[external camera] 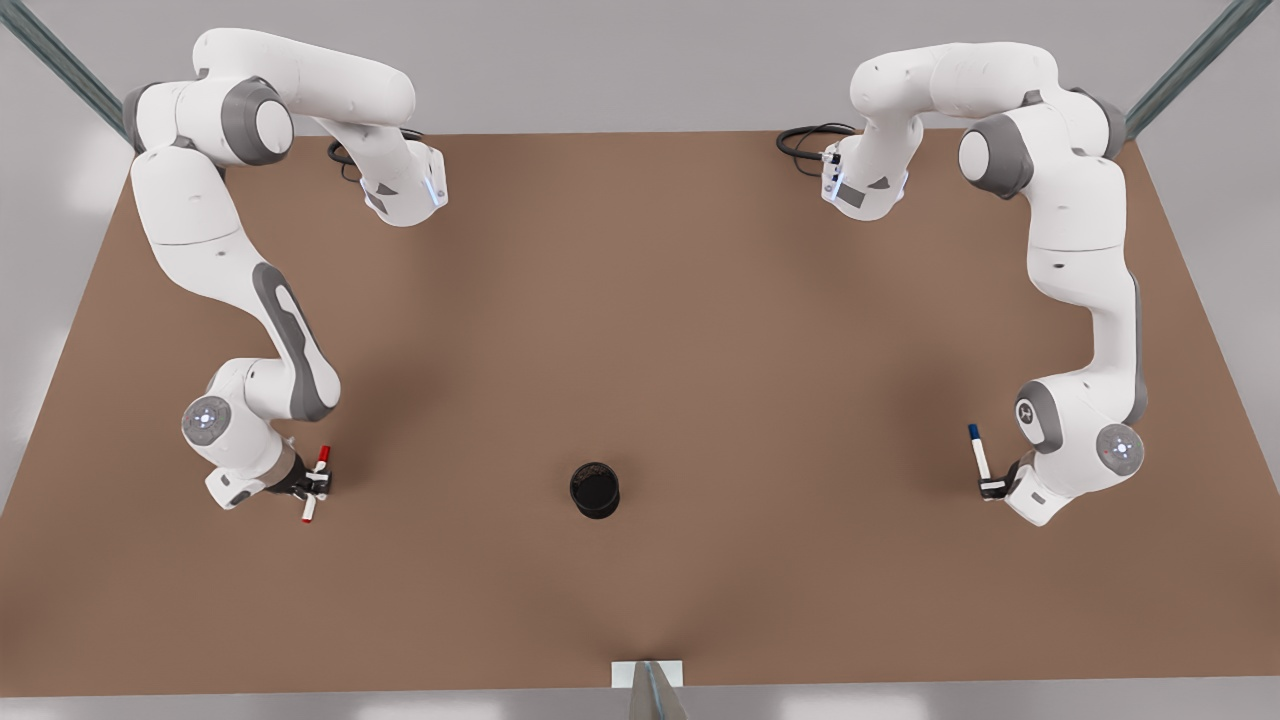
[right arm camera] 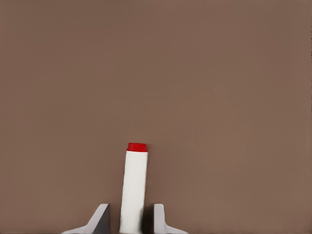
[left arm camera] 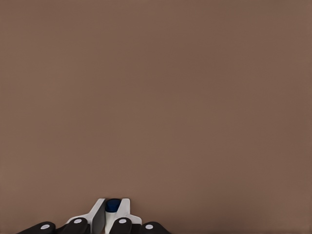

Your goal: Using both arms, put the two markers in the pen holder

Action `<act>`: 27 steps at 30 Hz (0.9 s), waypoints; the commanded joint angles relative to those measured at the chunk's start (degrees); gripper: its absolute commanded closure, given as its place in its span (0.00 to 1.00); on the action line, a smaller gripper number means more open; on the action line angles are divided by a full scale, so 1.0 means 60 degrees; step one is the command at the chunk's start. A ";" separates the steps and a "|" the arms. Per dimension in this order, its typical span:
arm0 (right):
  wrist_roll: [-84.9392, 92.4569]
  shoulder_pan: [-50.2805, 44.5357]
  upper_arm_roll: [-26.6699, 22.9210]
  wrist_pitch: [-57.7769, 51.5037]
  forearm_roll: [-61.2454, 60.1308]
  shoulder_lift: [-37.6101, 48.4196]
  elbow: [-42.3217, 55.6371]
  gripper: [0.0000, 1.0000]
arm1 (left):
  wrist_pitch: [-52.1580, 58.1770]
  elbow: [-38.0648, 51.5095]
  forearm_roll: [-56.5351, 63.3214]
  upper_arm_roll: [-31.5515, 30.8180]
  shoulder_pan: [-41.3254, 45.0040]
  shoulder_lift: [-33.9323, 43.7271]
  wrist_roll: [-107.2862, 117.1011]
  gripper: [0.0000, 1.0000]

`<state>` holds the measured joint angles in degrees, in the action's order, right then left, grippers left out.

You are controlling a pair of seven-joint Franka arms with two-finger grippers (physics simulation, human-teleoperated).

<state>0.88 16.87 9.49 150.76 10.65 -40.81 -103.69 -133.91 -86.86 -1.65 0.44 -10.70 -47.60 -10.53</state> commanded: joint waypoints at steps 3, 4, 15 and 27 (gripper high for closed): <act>-0.0572 0.0001 0.0000 0.0039 0.0363 -0.0010 -0.0003 0.54 | 0.0009 0.0005 -0.0033 0.0000 0.0011 0.0024 -0.0017 0.74; -0.0572 0.0016 0.0015 0.0039 0.0363 0.0005 -0.0018 0.54 | 0.0009 0.0048 -0.0019 0.0000 0.0011 0.0053 -0.0017 0.76; -0.0704 -0.0028 0.0029 0.0024 0.0363 0.0005 -0.0047 0.67 | 0.3187 0.0253 -0.1057 -0.1025 0.0436 0.2880 0.0027 0.79; -0.0938 -0.0116 0.0893 -0.1499 0.0378 0.1250 0.1490 0.79 | -0.1715 0.2246 -0.4149 -0.3384 0.3512 0.2017 0.1316 0.79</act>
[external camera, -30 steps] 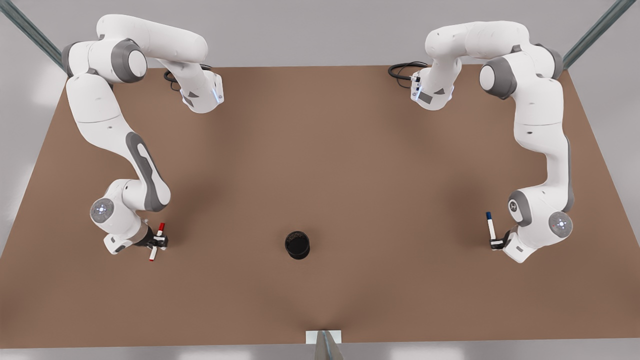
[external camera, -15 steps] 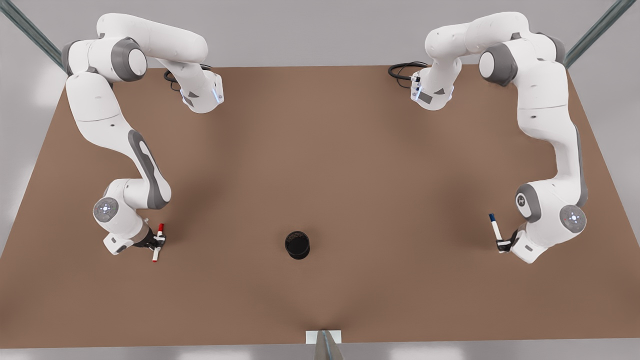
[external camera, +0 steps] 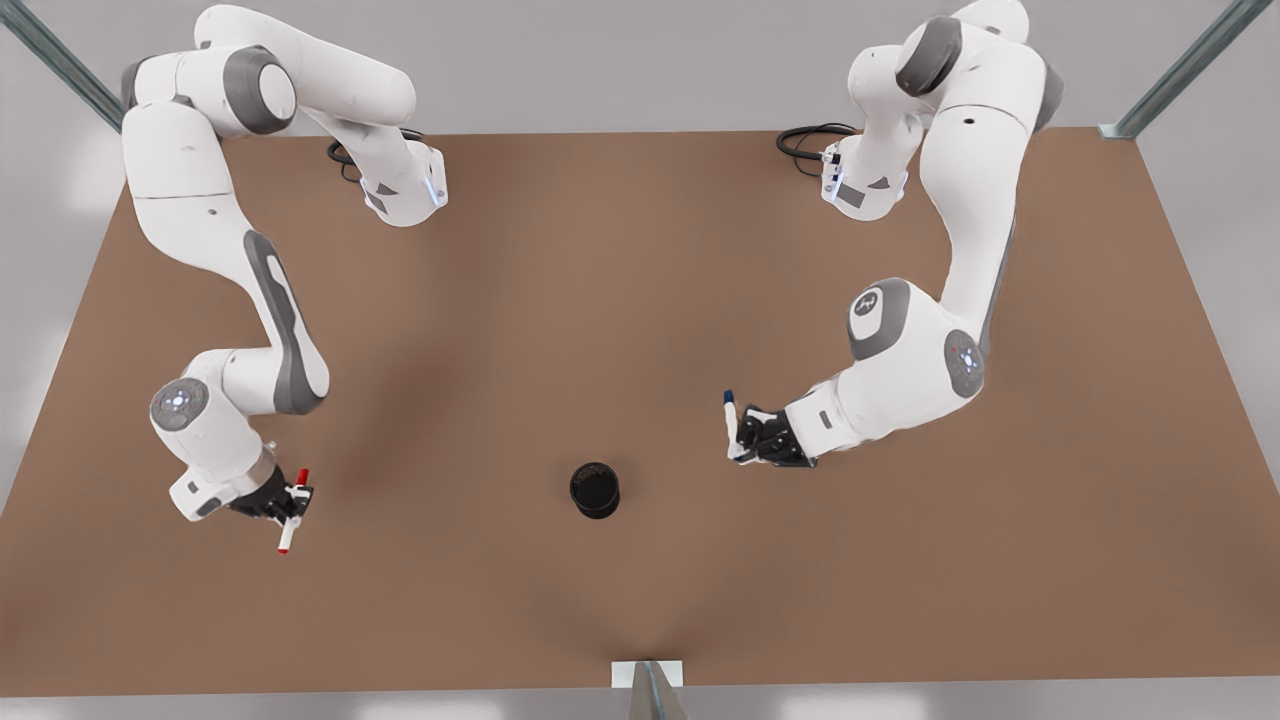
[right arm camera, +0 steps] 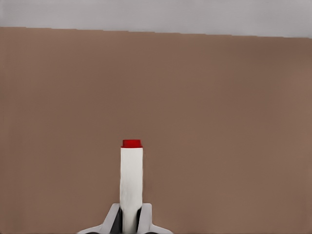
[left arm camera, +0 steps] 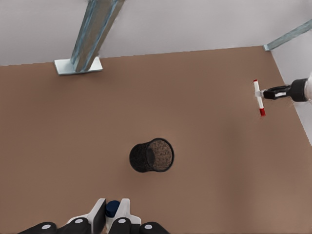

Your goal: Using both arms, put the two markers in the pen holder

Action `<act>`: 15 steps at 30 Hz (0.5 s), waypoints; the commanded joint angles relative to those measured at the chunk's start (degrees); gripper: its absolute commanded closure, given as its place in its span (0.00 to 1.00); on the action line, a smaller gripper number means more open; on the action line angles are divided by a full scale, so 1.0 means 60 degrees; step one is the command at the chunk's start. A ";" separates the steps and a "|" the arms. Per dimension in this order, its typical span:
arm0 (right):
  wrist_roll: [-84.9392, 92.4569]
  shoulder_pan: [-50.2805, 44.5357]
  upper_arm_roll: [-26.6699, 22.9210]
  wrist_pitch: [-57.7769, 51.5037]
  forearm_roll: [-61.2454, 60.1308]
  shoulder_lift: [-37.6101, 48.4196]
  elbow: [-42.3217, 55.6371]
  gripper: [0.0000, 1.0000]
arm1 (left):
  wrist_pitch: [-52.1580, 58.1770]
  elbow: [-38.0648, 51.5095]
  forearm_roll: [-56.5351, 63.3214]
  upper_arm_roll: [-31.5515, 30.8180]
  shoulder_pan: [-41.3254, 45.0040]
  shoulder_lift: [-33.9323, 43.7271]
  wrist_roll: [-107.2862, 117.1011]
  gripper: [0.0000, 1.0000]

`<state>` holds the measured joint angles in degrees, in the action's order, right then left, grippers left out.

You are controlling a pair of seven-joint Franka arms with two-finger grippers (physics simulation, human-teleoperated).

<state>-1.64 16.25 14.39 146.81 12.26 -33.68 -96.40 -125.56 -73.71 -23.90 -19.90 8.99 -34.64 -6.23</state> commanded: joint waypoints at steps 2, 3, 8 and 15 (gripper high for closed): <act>-0.0489 0.0017 0.0428 -0.0826 0.0111 0.0149 0.0525 0.79 | -0.5434 0.0053 -0.0440 0.0006 0.0697 -0.0583 0.1300 0.79; -0.0489 0.0002 0.0516 -0.0752 0.0125 0.0134 0.0628 0.79 | -0.7678 0.0068 -0.0440 0.0006 0.1211 -0.1081 0.1887 0.79; -0.0621 -0.0540 0.1205 0.0535 0.0081 -0.0012 0.1448 0.79 | -1.0097 0.1401 -0.0425 -0.0023 0.1943 -0.2473 0.2825 0.79; -0.0635 -0.2077 0.1147 0.2616 0.0052 -0.0349 0.1448 0.79 | -1.0420 -0.0722 -0.0411 0.0064 0.2325 -0.2005 0.2695 0.79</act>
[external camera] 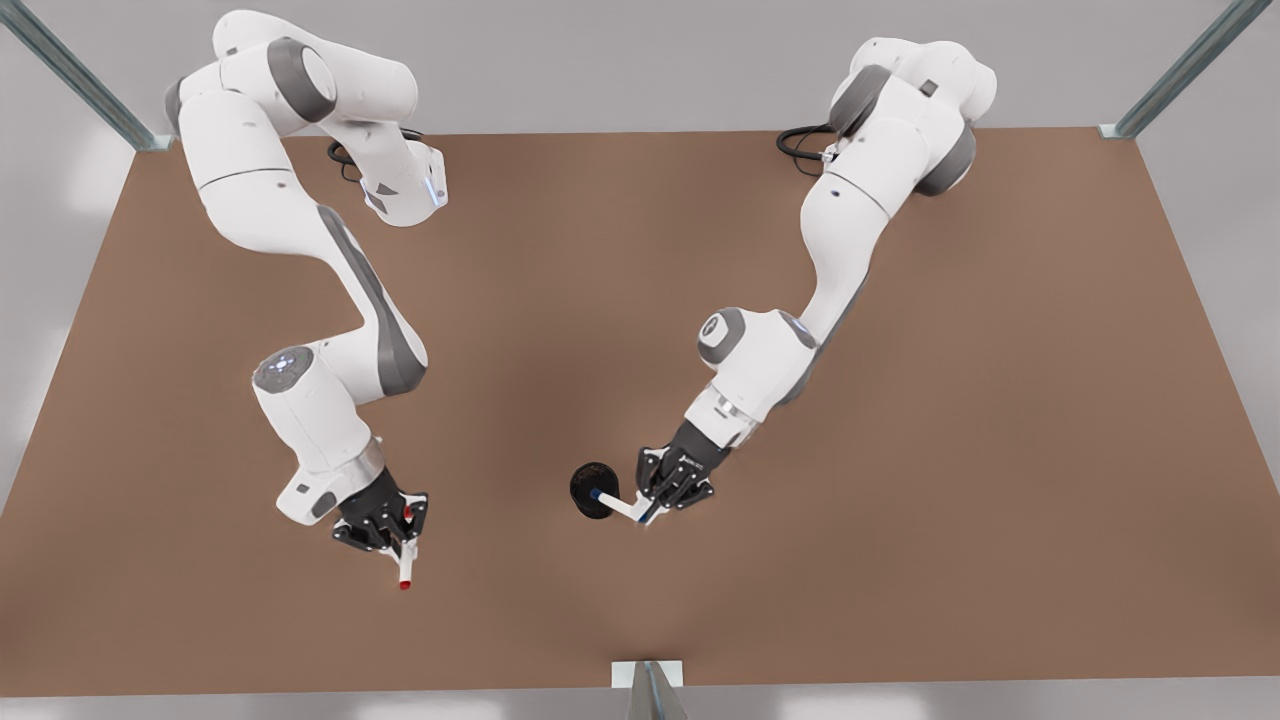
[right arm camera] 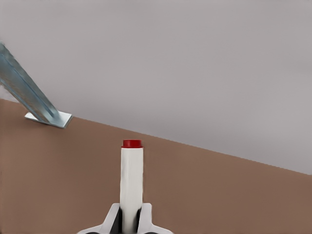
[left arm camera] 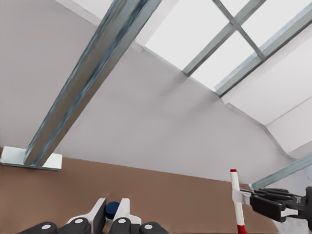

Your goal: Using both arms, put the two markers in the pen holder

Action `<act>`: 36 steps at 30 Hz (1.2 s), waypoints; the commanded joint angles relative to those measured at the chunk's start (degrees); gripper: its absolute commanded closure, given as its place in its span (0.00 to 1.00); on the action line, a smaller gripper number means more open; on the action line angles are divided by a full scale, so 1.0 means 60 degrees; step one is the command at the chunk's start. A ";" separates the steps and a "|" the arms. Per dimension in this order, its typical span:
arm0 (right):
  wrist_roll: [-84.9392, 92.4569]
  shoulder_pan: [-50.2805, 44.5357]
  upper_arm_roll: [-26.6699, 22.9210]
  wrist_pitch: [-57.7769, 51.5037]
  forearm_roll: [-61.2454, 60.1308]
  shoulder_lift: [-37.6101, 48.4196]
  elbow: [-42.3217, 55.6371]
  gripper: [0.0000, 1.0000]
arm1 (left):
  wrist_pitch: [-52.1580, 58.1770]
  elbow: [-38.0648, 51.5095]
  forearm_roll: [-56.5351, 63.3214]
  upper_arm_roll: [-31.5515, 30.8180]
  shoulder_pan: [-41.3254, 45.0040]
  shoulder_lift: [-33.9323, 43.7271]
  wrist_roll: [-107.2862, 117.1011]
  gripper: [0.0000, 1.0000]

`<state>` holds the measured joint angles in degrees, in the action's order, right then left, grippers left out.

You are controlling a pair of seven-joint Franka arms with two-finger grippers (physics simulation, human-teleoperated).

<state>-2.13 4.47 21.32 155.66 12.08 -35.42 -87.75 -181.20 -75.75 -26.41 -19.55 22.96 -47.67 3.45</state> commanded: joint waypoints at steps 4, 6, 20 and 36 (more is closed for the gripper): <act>-0.0627 -0.0613 -0.0082 0.1872 0.0081 -0.0308 0.0064 0.79 | -0.1148 -0.0880 0.0022 0.0021 0.0216 0.0151 0.0421 0.79; -0.0817 -0.0935 -0.0140 0.1932 0.0081 -0.0454 0.0313 0.79 | -0.1162 -0.0851 0.0417 0.0022 0.0216 0.0049 0.0436 0.79; -0.1506 -0.2942 -0.1503 0.2488 0.0067 -0.1099 0.1105 0.79 | -0.1939 -0.0792 0.1545 0.2131 0.1887 -0.0625 0.0451 0.00; -0.2751 -0.4480 -0.1854 0.4627 0.0110 -0.1011 -0.0228 0.79 | 1.6035 -0.0397 0.4372 0.3406 -0.2405 0.6524 0.0597 0.00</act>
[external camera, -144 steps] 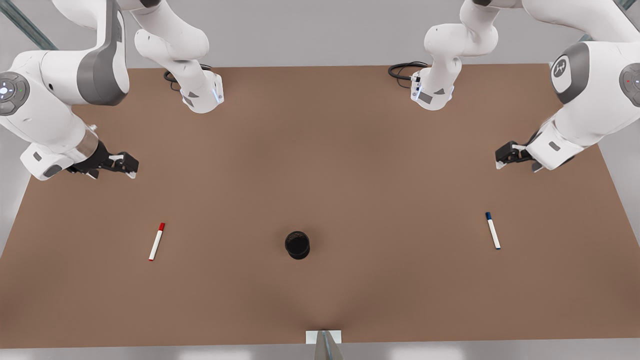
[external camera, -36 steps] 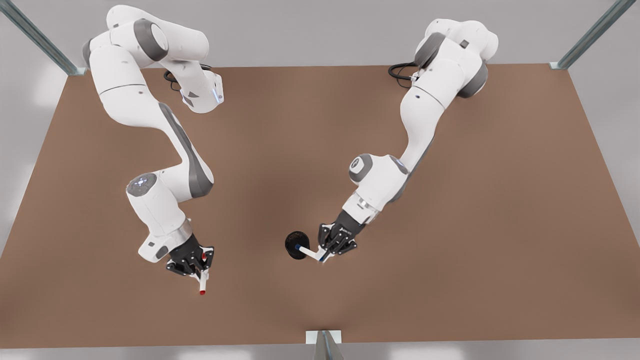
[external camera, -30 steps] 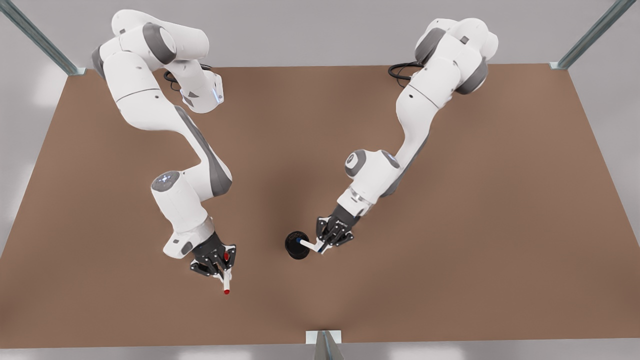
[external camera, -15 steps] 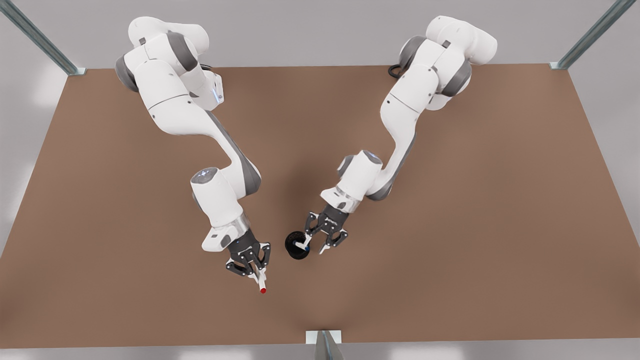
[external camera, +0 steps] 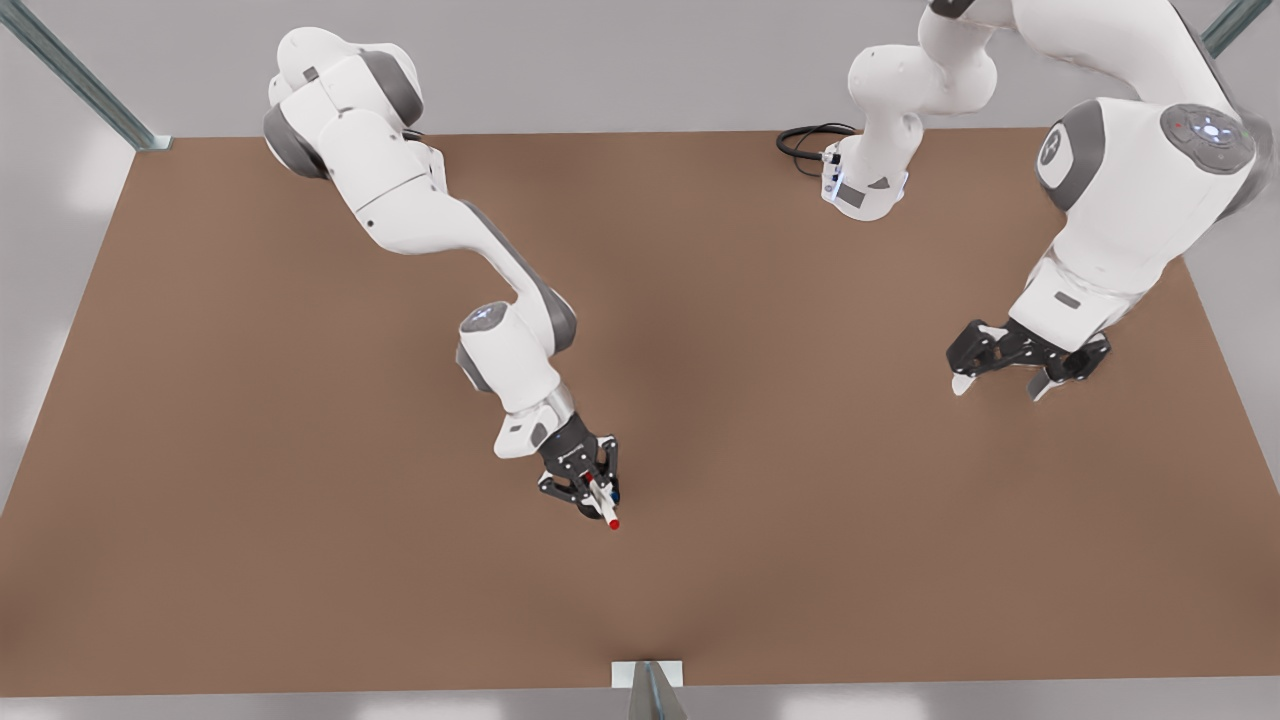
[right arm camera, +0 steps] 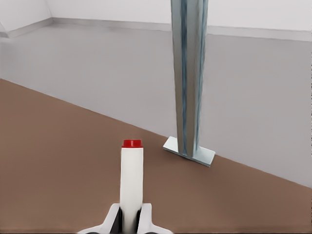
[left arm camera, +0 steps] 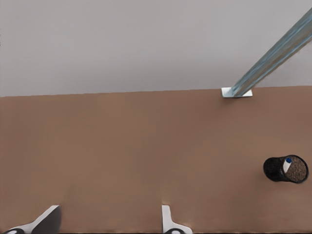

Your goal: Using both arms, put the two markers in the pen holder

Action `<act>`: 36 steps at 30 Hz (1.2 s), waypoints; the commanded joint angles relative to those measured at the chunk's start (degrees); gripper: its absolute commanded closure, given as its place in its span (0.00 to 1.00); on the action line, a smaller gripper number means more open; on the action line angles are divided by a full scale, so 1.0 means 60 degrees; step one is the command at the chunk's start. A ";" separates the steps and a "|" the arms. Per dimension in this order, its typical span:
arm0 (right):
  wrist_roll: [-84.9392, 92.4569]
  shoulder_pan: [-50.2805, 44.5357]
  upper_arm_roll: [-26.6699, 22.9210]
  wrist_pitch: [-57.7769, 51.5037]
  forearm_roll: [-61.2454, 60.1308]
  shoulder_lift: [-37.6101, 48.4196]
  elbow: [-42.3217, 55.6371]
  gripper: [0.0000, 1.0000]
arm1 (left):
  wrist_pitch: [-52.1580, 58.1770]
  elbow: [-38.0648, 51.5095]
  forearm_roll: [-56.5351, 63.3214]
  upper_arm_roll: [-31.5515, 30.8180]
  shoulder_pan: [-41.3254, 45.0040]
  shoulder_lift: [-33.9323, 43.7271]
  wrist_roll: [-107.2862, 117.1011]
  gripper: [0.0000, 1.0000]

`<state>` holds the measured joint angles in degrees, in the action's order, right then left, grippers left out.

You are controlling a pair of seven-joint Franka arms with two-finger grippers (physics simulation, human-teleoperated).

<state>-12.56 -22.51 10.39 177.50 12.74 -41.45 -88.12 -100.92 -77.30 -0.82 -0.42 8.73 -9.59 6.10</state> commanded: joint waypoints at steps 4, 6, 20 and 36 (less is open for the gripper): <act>-0.0998 0.0046 -0.0062 0.1017 0.0001 0.0067 -0.0299 0.79 | 0.2656 -0.0110 0.0166 0.0128 -0.0064 0.0002 0.0184 0.00; -0.1012 0.0016 -0.0062 0.1046 0.0001 0.0052 -0.0299 0.79 | 0.2553 -0.0081 0.0209 0.0128 -0.0020 -0.0306 0.0169 0.00; -0.0998 -0.0013 -0.0473 0.1778 0.1203 -0.0226 -0.0475 0.79 | 0.2538 -0.0022 0.0210 0.0143 -0.0020 -0.0716 0.0184 0.00; -0.0998 -0.0672 -0.1161 0.2877 0.1203 -0.1105 -0.0343 0.78 | 0.2524 -0.0022 0.0166 0.0143 -0.0035 -0.0848 0.0169 0.00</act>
<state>-18.57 -26.11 3.86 193.32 20.18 -47.90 -90.21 -85.83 -77.46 0.20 0.44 8.54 -14.71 7.07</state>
